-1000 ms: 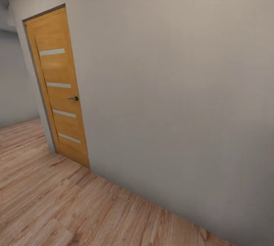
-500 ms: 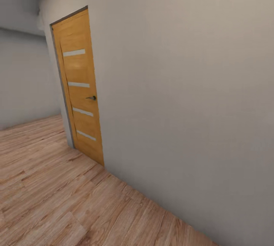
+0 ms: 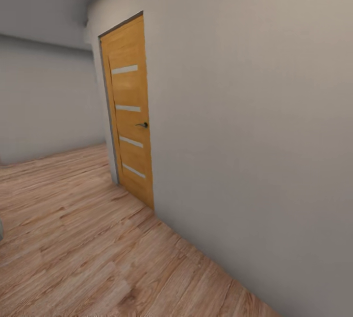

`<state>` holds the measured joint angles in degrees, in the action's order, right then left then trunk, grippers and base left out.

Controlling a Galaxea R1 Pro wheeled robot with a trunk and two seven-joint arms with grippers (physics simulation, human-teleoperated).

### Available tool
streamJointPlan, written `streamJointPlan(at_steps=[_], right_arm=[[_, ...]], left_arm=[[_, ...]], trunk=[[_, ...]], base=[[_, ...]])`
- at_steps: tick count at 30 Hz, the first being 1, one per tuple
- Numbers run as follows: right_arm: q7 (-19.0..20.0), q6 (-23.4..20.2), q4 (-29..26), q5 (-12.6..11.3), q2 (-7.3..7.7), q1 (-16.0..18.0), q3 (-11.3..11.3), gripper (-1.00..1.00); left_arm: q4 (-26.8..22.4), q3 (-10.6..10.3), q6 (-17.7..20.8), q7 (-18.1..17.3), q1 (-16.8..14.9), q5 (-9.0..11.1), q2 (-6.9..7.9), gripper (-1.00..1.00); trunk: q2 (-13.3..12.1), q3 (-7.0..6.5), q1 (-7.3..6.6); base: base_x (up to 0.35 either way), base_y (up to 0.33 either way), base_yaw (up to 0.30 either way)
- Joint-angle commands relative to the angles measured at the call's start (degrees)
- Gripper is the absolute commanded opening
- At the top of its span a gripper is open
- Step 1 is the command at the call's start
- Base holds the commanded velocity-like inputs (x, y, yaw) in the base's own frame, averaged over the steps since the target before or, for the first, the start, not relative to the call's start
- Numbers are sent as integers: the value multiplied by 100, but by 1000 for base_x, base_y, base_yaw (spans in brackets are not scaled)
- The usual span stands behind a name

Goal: Move the two storage containers from the living room to the garage. In the garage, place one container on the floor and stack the other container on top of it (either order is fine).

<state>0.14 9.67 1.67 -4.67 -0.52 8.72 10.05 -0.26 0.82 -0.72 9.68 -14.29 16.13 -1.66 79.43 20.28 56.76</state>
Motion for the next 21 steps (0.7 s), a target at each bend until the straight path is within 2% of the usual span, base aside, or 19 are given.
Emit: streamJointPlan(at_steps=[1,15,21], right_arm=[[2,35,18,-53,2,7,49,100],[3,27,18,-52,34,7,63,100],[3,13,18,-8,29,7,107,100]], left_arm=[[0,6,-7,16,-3,22,-2,100],[0,6,-7,14,-3,20,-10,100],[0,7,-4,12,-3,31,5,100]], trunk=[[4,7,0],[4,7,0],[4,7,0]], base=[[0,0,300],[5,0,300],[248,0,104]])
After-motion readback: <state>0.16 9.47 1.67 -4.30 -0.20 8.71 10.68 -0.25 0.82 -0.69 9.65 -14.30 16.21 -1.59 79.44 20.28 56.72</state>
